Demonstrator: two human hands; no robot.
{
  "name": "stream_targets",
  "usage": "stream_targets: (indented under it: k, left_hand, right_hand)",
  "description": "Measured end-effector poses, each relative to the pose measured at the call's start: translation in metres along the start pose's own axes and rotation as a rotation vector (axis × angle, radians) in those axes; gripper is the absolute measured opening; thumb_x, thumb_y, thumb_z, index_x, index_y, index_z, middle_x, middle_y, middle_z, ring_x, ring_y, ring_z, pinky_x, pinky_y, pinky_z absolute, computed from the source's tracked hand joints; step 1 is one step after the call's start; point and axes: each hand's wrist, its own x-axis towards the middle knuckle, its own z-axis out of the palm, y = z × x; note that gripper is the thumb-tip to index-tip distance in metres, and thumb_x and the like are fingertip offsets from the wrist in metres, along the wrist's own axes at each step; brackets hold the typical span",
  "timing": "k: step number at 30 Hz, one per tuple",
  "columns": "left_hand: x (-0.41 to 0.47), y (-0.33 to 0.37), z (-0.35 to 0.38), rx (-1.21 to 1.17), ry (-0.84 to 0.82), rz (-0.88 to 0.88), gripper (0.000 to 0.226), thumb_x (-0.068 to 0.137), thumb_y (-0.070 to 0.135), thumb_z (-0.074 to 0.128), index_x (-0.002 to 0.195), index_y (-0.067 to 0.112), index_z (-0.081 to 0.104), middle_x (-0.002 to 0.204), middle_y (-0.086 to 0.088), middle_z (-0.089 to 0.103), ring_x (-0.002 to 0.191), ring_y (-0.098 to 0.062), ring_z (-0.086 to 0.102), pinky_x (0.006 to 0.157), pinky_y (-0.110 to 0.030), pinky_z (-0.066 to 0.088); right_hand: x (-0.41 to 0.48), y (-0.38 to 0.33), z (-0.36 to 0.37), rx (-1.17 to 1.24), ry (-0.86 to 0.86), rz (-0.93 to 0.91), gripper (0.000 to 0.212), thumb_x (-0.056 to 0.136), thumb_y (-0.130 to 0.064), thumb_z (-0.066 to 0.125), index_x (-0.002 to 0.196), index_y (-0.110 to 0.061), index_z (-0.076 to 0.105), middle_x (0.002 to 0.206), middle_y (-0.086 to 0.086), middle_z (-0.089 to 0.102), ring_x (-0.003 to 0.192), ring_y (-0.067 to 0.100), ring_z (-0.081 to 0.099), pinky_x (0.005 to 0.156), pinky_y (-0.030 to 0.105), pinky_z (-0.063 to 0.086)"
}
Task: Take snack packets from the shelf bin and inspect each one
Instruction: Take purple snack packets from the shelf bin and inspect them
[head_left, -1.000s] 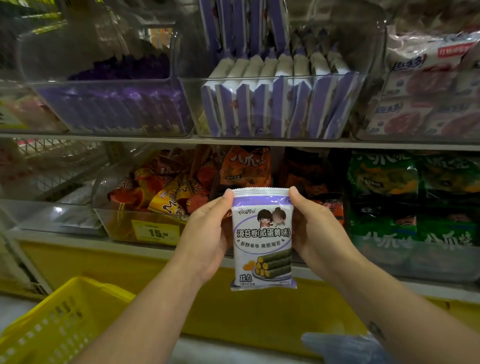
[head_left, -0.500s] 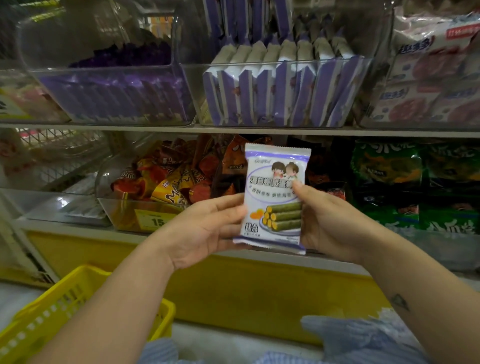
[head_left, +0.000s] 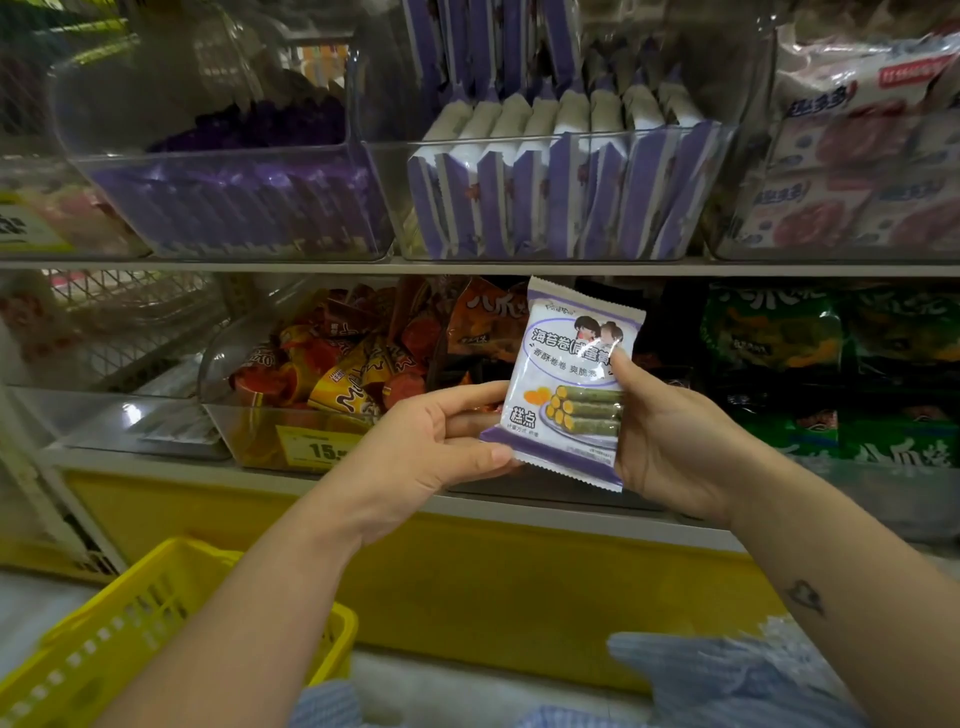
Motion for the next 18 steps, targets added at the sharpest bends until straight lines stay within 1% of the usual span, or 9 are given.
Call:
stream_targets:
  k: [3, 5, 6, 8, 10, 12, 14, 16, 18]
  left_hand:
    - [0.000, 0.001, 0.002, 0.055, 0.034, 0.058, 0.055, 0.074, 0.000, 0.070, 0.122, 0.026, 0.059, 0.110, -0.001, 0.074, 0.096, -0.017, 0.072, 0.074, -0.020, 0.056]
    - [-0.001, 0.002, 0.005, 0.181, 0.101, 0.129, 0.054, 0.082, -0.005, 0.067, 0.121, 0.032, 0.060, 0.115, 0.006, 0.072, 0.099, -0.012, 0.070, 0.079, -0.020, 0.055]
    - [-0.002, 0.002, 0.007, 0.300, 0.138, 0.172, 0.053, 0.086, -0.004, 0.065, 0.120, 0.036, 0.061, 0.120, 0.010, 0.069, 0.102, -0.008, 0.068, 0.082, -0.019, 0.054]
    - [-0.005, 0.002, 0.010, 0.677, 0.216, 0.227, 0.046, 0.090, 0.008, 0.065, 0.122, 0.042, 0.062, 0.131, 0.023, 0.055, 0.114, 0.000, 0.055, 0.092, -0.016, 0.046]
    - [-0.006, -0.001, 0.014, 0.922, 0.235, 0.236, 0.040, 0.093, 0.021, 0.063, 0.127, 0.041, 0.060, 0.136, 0.028, 0.041, 0.126, 0.002, 0.039, 0.105, -0.024, 0.036]
    - [-0.005, -0.005, 0.019, 0.858, 0.234, 0.220, 0.041, 0.094, 0.028, 0.060, 0.134, 0.037, 0.054, 0.141, 0.025, 0.038, 0.131, 0.002, 0.035, 0.111, -0.031, 0.035]
    - [-0.003, -0.009, 0.024, 0.668, 0.227, 0.195, 0.048, 0.094, 0.035, 0.060, 0.140, 0.038, 0.046, 0.145, 0.021, 0.037, 0.133, 0.003, 0.036, 0.112, -0.036, 0.037]
    - [-0.001, -0.010, 0.024, 0.513, 0.197, 0.159, 0.060, 0.088, 0.047, 0.061, 0.144, 0.041, 0.039, 0.146, 0.018, 0.039, 0.133, 0.001, 0.039, 0.111, -0.037, 0.039]
    - [0.001, -0.009, 0.021, 0.412, 0.142, 0.120, 0.067, 0.082, 0.050, 0.064, 0.144, 0.043, 0.039, 0.144, 0.016, 0.046, 0.128, 0.000, 0.049, 0.105, -0.033, 0.045]
  right_hand:
    - [0.000, 0.000, 0.000, 0.063, -0.007, 0.025, 0.048, 0.099, -0.042, 0.037, 0.125, -0.007, 0.057, 0.122, 0.022, 0.065, 0.111, 0.036, 0.065, 0.089, 0.049, 0.055]
    - [0.000, 0.001, 0.000, 0.080, -0.005, 0.024, 0.047, 0.098, -0.042, 0.038, 0.120, -0.007, 0.060, 0.121, 0.023, 0.066, 0.111, 0.037, 0.065, 0.087, 0.051, 0.054]
    - [-0.001, 0.001, 0.001, 0.074, 0.003, 0.015, 0.047, 0.098, -0.042, 0.039, 0.119, -0.007, 0.060, 0.120, 0.022, 0.066, 0.110, 0.037, 0.065, 0.086, 0.051, 0.055]
    - [0.000, 0.003, 0.003, 0.019, 0.034, -0.029, 0.044, 0.099, -0.041, 0.040, 0.122, -0.009, 0.059, 0.116, 0.019, 0.069, 0.106, 0.034, 0.067, 0.082, 0.048, 0.058]
    - [0.000, 0.007, 0.006, -0.114, 0.058, -0.120, 0.039, 0.101, -0.038, 0.040, 0.128, -0.015, 0.053, 0.113, 0.013, 0.071, 0.102, 0.029, 0.070, 0.073, 0.042, 0.060]
    - [0.000, 0.013, 0.010, -0.225, 0.040, -0.201, 0.037, 0.098, -0.038, 0.045, 0.131, -0.022, 0.049, 0.113, 0.006, 0.072, 0.100, 0.026, 0.071, 0.071, 0.038, 0.059]
    - [0.000, 0.017, 0.014, -0.271, -0.004, -0.225, 0.040, 0.094, -0.040, 0.051, 0.132, -0.029, 0.048, 0.117, 0.004, 0.070, 0.101, 0.026, 0.070, 0.072, 0.039, 0.059]
    - [0.000, 0.019, 0.018, -0.283, -0.042, -0.217, 0.045, 0.091, -0.044, 0.053, 0.134, -0.037, 0.047, 0.121, 0.004, 0.068, 0.103, 0.026, 0.069, 0.075, 0.042, 0.059]
    - [-0.001, 0.020, 0.020, -0.331, -0.045, -0.224, 0.043, 0.093, -0.044, 0.050, 0.135, -0.040, 0.046, 0.120, 0.004, 0.068, 0.103, 0.026, 0.069, 0.078, 0.042, 0.059]
